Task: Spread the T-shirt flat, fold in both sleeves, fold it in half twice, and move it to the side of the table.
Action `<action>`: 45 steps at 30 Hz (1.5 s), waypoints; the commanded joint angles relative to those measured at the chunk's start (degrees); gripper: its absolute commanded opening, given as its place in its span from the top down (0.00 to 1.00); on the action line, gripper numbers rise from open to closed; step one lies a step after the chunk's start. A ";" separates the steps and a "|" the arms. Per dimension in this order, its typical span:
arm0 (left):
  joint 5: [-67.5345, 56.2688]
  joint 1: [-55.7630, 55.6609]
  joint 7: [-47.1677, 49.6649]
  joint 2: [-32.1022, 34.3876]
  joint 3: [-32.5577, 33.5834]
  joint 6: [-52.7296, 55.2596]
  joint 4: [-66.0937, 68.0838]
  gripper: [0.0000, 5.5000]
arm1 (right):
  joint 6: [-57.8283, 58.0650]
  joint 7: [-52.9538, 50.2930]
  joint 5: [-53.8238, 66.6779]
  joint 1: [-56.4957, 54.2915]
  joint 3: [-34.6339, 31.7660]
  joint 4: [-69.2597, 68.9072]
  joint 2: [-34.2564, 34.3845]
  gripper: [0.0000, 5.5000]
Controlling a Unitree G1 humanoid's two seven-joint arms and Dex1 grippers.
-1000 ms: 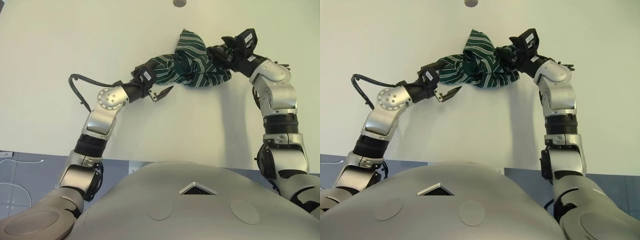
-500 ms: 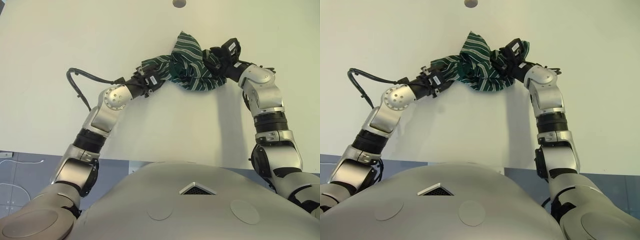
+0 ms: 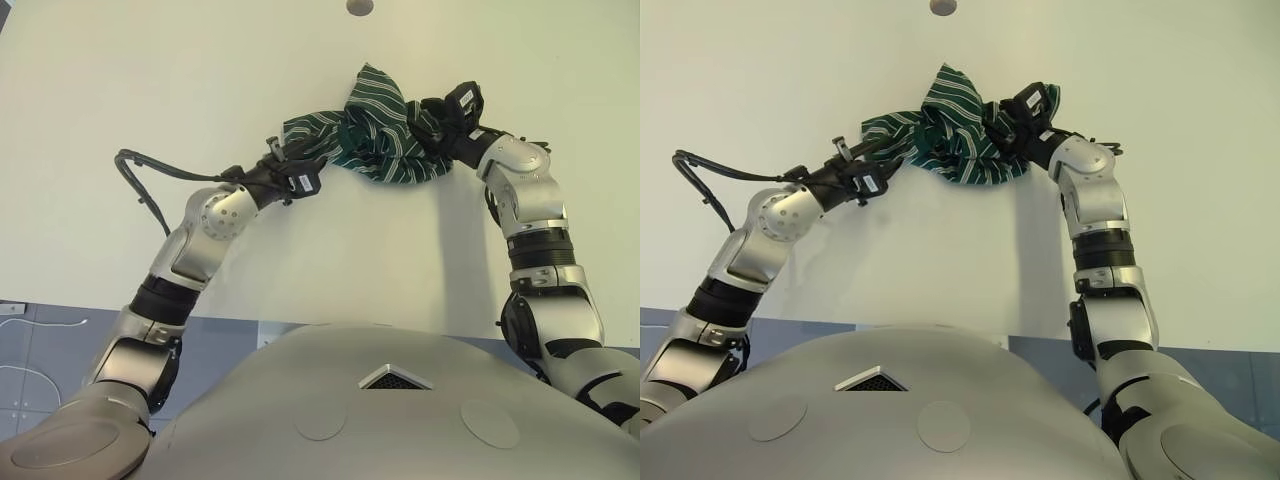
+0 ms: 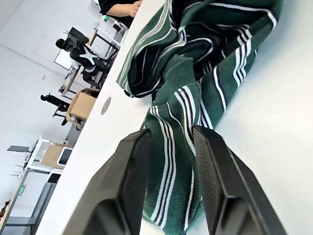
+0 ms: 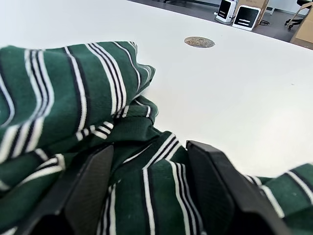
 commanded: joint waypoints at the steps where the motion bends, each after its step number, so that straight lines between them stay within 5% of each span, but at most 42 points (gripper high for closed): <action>1: 3.01 0.31 0.65 0.49 -1.29 -0.63 2.60 0.85 | 1.13 0.39 0.08 1.40 0.02 0.33 0.04 0.50; 5: 4.11 -0.10 0.62 0.30 -1.85 -0.54 4.62 0.99 | 1.31 0.81 0.85 1.50 -0.21 -0.49 -0.04 0.50; 11: -0.83 0.29 -1.06 -1.12 -0.14 1.47 2.87 0.99 | 0.77 0.99 1.37 1.36 -0.91 -1.82 -0.81 0.50; 18: -36.72 -1.64 -14.31 -0.38 16.94 12.31 -12.67 0.99 | 6.93 11.91 11.60 -3.67 -6.83 -17.43 -9.59 0.50; 23: -48.21 -2.28 -18.34 4.51 27.47 17.20 -14.91 0.99 | 10.73 15.30 9.86 -6.31 5.56 -24.92 -6.18 0.50; 26: -36.20 -2.05 -17.45 6.50 20.95 12.51 -10.99 0.99 | 9.27 13.15 5.88 -6.01 7.81 -22.06 -6.34 0.50; 33: -17.92 3.48 -15.28 3.46 2.45 2.08 -9.43 0.78 | 6.82 9.78 5.01 -6.77 3.26 -16.22 -6.42 0.50; 37: -7.20 1.73 -9.24 2.81 0.27 -1.47 -3.77 0.66 | 6.02 8.87 5.31 -5.61 2.12 -15.21 -6.22 0.50; 45: 1.21 -1.30 -2.53 0.69 -1.03 -1.68 6.70 0.66 | 6.04 8.85 6.04 -4.97 1.92 -15.80 -5.19 0.50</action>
